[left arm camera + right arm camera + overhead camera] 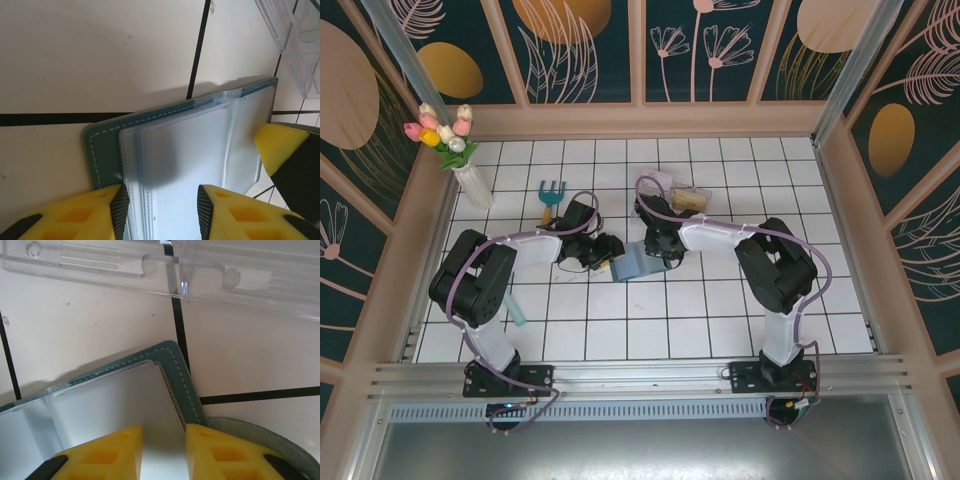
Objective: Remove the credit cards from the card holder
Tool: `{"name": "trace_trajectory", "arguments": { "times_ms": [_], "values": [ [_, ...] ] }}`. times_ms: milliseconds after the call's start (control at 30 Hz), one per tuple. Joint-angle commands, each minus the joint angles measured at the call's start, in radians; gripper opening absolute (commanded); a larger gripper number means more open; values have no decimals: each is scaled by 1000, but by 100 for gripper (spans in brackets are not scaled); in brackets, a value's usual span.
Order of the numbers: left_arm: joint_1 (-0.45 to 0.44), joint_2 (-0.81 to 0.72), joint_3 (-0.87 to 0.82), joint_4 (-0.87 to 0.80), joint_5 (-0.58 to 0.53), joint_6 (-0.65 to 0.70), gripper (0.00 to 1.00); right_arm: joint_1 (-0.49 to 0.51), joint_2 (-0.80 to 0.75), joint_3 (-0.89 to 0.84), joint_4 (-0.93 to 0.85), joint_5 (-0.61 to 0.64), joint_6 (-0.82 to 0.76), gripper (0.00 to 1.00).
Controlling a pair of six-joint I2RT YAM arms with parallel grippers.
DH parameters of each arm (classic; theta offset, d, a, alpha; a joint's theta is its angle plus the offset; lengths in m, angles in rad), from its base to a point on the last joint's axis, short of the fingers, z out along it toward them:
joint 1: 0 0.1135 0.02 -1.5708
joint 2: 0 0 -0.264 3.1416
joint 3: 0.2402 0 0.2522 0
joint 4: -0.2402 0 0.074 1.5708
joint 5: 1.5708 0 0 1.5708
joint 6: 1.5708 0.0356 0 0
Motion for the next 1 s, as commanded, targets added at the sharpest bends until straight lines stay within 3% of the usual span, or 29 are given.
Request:
{"name": "trace_trajectory", "arguments": {
  "times_ms": [0,267,567,800,967],
  "values": [
    [-7,31,15,-12,-13,6,43,8,24,21,-39,-2,-20,31],
    [-6,51,34,-15,-3,20,38,9,33,16,2,-103,-41,34],
    [-7,57,47,-18,-7,37,31,8,-2,-38,172,-322,-44,34],
    [-7,53,50,-26,-12,46,29,0,-9,-36,159,-298,-45,33],
    [-7,53,51,-31,-16,54,29,-12,-52,-100,299,-434,-41,33]
  ]
}}
